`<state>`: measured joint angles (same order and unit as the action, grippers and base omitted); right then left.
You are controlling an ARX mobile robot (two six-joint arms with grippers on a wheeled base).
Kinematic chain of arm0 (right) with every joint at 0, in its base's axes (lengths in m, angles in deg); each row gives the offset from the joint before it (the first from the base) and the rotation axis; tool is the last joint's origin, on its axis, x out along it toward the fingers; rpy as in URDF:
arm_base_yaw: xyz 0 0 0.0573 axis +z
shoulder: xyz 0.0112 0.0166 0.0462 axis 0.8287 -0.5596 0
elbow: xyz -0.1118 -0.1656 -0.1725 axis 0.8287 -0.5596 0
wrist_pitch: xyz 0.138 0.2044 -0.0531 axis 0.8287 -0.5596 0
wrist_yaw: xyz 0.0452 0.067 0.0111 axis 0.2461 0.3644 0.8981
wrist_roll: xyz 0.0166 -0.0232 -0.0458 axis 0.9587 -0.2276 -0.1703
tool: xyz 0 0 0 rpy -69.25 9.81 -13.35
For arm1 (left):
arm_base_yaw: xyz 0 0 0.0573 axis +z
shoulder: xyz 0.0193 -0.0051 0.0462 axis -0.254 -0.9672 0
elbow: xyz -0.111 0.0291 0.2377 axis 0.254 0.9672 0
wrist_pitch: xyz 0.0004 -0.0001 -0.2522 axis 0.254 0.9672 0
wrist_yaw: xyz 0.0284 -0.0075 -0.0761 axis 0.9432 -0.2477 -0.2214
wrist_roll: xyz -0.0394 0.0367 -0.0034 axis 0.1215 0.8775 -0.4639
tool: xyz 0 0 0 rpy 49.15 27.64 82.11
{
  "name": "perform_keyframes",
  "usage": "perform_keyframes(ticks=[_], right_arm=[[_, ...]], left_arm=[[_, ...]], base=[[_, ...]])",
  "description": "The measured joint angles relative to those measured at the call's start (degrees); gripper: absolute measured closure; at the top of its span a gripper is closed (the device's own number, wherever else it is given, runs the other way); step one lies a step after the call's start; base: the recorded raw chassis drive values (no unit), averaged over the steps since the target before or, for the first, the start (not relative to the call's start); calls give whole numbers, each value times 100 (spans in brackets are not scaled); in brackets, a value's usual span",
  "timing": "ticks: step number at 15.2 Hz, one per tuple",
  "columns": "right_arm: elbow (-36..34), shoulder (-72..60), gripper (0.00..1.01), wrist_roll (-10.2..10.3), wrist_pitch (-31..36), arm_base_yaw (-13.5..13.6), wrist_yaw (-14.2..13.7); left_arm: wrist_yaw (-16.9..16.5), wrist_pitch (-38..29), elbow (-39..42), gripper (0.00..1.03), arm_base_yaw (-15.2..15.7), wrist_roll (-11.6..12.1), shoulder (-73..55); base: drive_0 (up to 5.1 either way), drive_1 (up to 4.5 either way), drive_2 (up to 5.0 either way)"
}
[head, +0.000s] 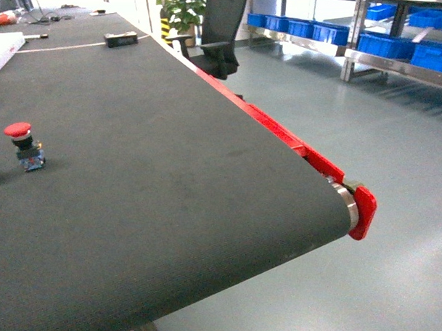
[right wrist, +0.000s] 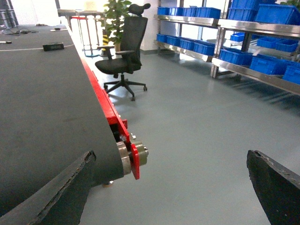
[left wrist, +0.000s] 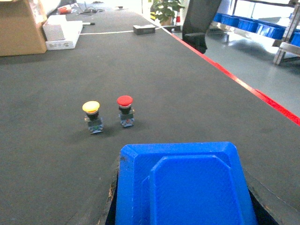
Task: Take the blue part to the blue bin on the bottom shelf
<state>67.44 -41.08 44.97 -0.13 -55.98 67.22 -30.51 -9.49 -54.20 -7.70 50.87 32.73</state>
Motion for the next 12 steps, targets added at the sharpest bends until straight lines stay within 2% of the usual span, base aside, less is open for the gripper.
perform_keyframes(ticks=[12], right_arm=[[0, 0, 3, 0, -2, 0, 0]], left_arm=[[0, 0, 0, 59, 0, -2, 0]], base=[[-163, -163, -163]])
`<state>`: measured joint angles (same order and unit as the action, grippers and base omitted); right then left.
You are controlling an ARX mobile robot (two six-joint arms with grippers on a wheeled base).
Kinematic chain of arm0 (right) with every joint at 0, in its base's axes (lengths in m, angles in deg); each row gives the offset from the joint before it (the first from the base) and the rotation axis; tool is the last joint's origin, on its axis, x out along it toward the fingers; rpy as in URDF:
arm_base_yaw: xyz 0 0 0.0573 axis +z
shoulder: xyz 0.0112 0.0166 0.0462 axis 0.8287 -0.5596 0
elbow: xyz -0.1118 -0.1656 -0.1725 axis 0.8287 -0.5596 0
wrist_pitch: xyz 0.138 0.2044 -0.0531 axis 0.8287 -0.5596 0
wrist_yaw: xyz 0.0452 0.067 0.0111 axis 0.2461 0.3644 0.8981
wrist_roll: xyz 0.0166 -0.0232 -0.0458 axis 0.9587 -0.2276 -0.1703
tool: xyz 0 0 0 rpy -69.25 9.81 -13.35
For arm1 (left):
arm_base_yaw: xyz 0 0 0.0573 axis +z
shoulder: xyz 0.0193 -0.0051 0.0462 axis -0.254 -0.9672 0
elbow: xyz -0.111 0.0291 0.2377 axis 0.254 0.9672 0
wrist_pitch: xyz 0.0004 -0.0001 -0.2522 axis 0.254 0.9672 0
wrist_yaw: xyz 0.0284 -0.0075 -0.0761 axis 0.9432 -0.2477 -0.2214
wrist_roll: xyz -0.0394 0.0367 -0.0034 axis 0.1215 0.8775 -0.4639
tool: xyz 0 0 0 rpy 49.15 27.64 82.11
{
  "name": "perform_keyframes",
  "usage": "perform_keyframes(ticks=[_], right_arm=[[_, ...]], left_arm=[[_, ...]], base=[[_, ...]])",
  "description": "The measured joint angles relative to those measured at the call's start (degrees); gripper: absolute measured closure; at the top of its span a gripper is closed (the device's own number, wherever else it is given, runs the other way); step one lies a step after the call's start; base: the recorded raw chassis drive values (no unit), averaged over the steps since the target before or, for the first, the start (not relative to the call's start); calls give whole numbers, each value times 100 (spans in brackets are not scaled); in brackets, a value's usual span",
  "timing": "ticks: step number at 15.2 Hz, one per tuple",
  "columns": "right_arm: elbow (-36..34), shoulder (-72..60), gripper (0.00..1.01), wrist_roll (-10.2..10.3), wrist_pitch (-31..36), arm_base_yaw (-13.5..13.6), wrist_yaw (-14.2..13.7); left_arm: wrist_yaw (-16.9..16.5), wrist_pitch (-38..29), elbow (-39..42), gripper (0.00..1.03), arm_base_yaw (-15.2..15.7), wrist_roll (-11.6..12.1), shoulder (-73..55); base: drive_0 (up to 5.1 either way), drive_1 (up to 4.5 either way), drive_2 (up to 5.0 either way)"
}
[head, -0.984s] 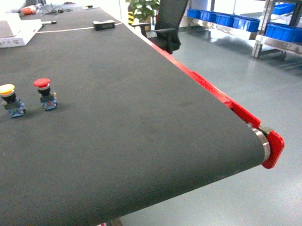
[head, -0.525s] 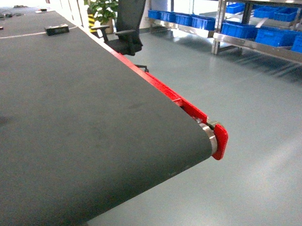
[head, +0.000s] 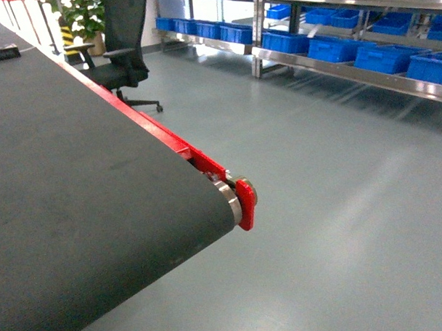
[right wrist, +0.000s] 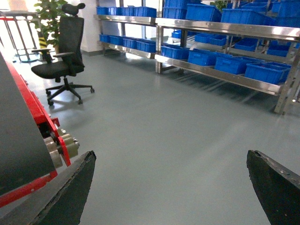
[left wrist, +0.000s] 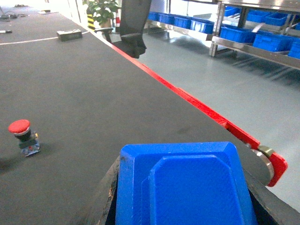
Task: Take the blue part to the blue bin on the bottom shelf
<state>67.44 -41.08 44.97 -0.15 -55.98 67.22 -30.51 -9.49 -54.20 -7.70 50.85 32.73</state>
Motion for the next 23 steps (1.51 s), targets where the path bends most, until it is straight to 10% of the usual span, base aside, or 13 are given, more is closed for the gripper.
perform_keyframes(ticks=[23], right_arm=[[0, 0, 3, 0, 2, 0, -2]], left_arm=[[2, 0, 0, 59, 0, 0, 0]], base=[[-159, -159, -159]])
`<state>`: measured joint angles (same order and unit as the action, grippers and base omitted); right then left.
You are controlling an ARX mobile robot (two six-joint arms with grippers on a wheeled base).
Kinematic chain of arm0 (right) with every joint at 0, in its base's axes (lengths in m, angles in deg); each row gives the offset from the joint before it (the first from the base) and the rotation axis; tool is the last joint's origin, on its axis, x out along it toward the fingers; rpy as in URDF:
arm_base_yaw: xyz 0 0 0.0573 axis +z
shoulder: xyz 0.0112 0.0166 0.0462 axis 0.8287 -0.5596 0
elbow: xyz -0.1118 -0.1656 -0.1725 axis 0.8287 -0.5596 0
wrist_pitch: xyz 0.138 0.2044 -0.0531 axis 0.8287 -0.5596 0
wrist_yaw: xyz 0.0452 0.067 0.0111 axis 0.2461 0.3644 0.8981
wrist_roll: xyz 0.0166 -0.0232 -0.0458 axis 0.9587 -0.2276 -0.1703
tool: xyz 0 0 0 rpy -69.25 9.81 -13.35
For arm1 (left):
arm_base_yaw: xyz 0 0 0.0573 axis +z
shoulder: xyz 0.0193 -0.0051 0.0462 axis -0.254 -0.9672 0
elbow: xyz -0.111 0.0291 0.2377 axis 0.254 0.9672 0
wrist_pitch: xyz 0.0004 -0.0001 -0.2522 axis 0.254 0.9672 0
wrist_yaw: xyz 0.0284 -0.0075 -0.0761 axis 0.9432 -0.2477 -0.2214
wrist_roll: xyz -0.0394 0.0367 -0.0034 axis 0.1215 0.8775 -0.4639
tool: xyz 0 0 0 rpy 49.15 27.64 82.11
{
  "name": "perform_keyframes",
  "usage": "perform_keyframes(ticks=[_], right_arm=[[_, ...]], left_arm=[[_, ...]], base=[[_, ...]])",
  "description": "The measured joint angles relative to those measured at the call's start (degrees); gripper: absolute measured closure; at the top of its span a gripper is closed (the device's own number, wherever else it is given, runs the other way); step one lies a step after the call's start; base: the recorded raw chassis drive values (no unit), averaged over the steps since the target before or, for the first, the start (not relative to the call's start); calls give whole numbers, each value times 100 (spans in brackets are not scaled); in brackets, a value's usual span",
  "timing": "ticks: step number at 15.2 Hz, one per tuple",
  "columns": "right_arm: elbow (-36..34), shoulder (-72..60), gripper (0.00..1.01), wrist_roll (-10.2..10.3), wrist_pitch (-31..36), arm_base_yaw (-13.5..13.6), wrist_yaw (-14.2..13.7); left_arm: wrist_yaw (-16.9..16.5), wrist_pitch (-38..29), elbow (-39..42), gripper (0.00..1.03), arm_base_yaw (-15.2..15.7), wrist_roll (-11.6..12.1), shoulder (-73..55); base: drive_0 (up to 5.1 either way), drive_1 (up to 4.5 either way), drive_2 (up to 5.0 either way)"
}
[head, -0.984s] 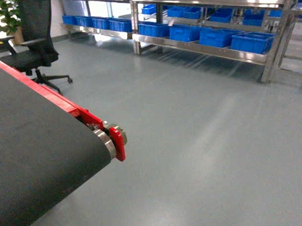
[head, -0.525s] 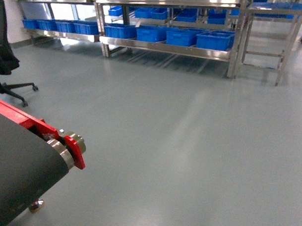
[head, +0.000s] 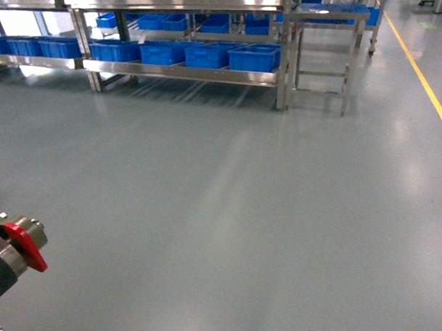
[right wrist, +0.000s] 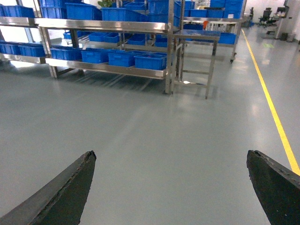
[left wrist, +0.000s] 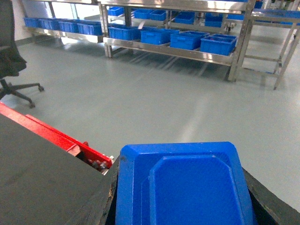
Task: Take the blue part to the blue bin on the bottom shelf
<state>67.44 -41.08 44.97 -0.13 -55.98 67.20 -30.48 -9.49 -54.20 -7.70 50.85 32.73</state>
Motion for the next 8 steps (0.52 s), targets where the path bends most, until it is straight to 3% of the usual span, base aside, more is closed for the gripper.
perform_keyframes(ticks=[8], right_arm=[[0, 0, 3, 0, 0, 0, 0]], left_arm=[[-2, 0, 0, 59, 0, 0, 0]], base=[[-156, -156, -156]])
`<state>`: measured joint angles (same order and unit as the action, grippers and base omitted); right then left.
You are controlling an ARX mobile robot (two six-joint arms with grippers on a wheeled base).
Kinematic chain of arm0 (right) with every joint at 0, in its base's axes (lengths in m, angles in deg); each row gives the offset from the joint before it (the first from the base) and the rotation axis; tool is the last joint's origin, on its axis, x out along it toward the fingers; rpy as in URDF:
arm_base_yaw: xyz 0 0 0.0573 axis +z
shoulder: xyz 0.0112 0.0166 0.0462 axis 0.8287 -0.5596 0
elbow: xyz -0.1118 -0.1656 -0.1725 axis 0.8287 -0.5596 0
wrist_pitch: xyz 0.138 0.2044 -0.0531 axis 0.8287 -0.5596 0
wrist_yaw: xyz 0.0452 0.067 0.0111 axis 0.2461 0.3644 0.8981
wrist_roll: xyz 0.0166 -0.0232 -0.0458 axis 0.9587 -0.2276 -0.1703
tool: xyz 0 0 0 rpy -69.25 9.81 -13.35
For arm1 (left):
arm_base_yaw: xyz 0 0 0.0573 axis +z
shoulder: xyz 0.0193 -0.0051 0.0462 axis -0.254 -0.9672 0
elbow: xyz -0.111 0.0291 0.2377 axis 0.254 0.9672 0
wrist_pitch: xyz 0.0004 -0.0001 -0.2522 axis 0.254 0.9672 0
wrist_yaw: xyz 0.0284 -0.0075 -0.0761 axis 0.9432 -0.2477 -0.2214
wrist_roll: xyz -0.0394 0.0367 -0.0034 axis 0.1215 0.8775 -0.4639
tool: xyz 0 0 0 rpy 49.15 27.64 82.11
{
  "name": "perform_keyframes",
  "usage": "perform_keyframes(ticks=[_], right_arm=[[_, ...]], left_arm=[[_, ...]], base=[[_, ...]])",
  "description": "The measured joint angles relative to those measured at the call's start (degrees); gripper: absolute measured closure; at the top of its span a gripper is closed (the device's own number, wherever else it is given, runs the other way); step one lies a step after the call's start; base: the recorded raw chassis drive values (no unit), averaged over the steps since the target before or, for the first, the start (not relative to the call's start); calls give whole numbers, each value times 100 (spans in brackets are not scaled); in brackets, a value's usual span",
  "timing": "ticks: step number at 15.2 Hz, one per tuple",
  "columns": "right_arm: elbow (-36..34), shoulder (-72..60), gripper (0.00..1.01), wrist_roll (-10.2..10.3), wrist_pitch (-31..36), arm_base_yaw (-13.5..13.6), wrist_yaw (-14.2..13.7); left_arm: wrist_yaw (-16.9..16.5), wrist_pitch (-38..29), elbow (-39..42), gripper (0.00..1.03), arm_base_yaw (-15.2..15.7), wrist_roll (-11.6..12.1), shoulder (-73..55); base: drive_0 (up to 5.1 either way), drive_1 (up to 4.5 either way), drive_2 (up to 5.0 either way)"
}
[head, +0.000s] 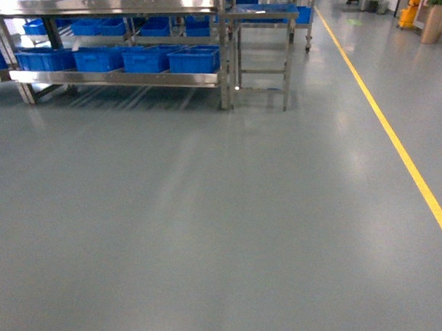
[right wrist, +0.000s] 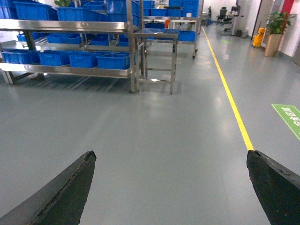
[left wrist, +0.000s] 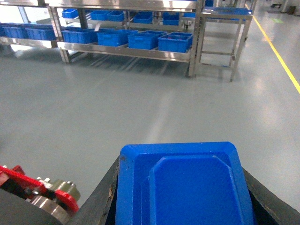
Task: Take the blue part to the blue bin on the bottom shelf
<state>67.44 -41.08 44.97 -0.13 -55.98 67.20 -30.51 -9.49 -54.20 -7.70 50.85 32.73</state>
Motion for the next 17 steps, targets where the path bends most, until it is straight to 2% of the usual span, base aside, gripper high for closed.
perform_keyframes(ticks=[17], right_arm=[[0, 0, 3, 0, 4, 0, 0]], left_arm=[[0, 7, 0, 59, -4, 2, -2]], base=[[-156, -156, -156]])
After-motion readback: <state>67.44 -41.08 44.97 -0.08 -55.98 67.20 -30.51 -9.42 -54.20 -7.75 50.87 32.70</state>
